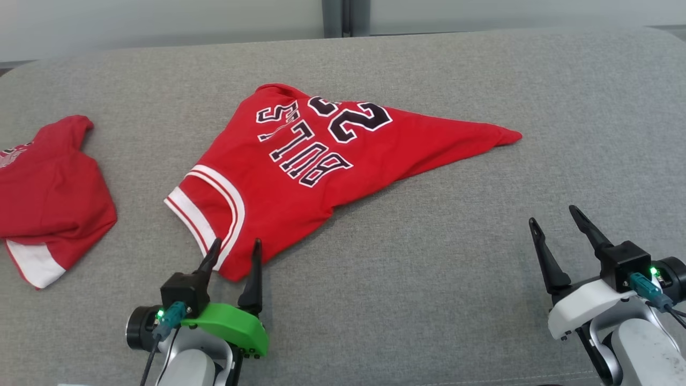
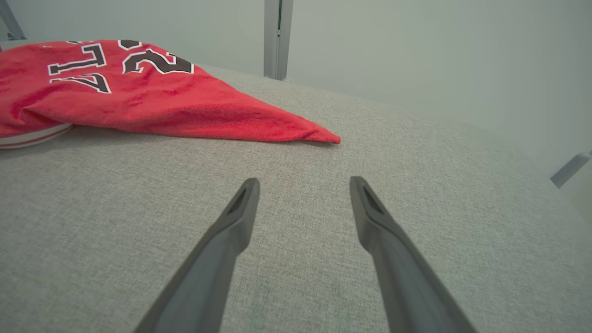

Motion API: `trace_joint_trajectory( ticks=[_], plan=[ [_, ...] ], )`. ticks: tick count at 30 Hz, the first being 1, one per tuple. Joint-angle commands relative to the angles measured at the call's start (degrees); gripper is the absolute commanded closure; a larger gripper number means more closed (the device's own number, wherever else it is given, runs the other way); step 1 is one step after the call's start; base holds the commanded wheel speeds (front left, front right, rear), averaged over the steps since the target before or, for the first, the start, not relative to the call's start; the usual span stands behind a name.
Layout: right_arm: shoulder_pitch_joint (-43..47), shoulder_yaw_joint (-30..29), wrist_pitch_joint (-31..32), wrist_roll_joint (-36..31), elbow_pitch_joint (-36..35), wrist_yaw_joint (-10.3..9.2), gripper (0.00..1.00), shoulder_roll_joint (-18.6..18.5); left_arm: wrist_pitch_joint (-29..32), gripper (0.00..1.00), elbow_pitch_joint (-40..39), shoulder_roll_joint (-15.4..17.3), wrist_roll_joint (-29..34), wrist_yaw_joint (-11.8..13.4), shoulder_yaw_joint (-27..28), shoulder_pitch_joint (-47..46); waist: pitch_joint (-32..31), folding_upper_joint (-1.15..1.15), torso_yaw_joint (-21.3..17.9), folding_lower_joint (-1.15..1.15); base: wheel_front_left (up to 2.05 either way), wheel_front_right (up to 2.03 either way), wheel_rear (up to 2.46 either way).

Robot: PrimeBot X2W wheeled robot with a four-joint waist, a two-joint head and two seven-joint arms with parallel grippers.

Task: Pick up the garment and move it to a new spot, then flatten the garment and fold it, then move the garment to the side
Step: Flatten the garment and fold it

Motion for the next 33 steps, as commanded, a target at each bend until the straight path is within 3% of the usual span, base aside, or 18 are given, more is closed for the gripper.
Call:
trace_joint_trajectory(
  ticks=[1,11,12,13,14,15,20,29,33],
  plan=[
    [0.1,0.0,0.0,-0.3,-0.3,-0.10,0.00,0.3,0.0,0.00,0.8,0.2,-0.5,-0.4,0.5,-1.2,1.4,0.00,-1.5,0.00,0.00,0.00,0.00],
    [-0.8,-0.4,0.0,0.3,0.0,-0.10,0.00,1.1,0.0,0.00,14.8,0.2,-1.9,-2.2,5.7,-8.1,3.1,0.00,-3.6,0.00,0.00,0.00,0.00],
    [-0.7,-0.4,0.0,0.3,0.0,-0.10,0.00,1.2,0.0,0.20,15.5,0.2,-1.9,-2.3,5.8,-8.6,3.1,0.00,-3.6,0.00,0.00,0.00,0.00],
    [-0.7,-0.4,0.0,0.3,0.0,-0.10,0.00,1.4,0.0,0.63,16.1,0.2,-1.8,-2.5,5.8,-9.0,3.2,0.00,-3.5,0.00,0.00,0.00,0.00],
    [-0.7,-0.5,0.0,0.5,0.0,-0.10,0.00,1.6,0.0,0.87,16.5,0.2,-1.7,-2.7,5.7,-9.0,3.2,0.00,-3.4,0.00,0.00,0.00,0.00],
    [-0.7,-0.7,0.0,0.5,0.1,-0.10,0.00,1.6,0.0,1.00,16.7,0.2,-1.6,-2.8,5.6,-8.9,3.2,0.00,-3.2,0.00,0.00,0.00,0.00],
    [-1.0,-0.9,0.0,0.8,0.2,-0.10,0.00,2.1,0.0,1.00,14.8,0.2,-1.5,-3.4,4.8,-8.5,3.1,0.00,-2.1,0.00,0.00,0.00,0.00],
    [-0.4,-1.3,0.0,1.7,0.7,-0.10,0.00,3.3,0.0,1.00,-4.6,0.2,3.6,-3.9,6.1,-9.5,2.9,0.00,0.2,0.00,0.00,0.00,0.00],
    [-0.6,-1.1,0.0,2.1,1.2,-0.10,0.00,3.8,0.0,1.00,-7.8,0.7,6.0,-4.2,7.3,-12.7,3.3,0.00,0.2,0.00,0.00,0.00,0.00]
  ],
)
